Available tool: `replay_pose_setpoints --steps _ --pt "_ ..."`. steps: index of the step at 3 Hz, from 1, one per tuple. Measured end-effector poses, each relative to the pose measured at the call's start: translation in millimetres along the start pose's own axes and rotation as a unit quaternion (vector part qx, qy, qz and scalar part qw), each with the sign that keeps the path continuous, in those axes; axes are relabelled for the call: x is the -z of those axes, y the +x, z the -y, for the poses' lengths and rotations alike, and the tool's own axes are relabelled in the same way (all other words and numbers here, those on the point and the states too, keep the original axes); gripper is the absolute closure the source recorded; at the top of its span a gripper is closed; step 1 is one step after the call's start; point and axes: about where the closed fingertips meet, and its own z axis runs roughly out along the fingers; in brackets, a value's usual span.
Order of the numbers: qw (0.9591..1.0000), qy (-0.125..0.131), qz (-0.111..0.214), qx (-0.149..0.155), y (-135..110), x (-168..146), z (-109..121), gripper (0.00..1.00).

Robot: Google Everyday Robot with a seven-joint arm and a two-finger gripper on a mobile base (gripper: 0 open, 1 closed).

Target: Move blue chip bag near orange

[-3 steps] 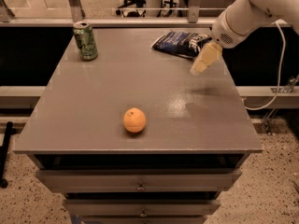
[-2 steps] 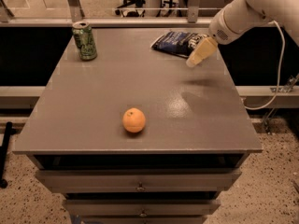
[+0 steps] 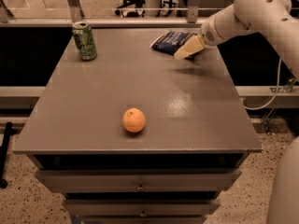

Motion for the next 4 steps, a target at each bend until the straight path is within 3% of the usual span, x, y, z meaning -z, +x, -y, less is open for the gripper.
replay_pose_setpoints --steps 1,2,3,4 --pt "0.9994 -0.005 0.01 -0.033 -5 -27 -2 0.26" --pt "0.9988 -0.006 0.013 -0.047 -4 -38 -4 0.5" --pt "0.999 0.001 0.022 -0.039 -10 -28 -5 0.72" --pt "0.9993 0.008 0.033 -0.014 -23 1 -16 0.95"
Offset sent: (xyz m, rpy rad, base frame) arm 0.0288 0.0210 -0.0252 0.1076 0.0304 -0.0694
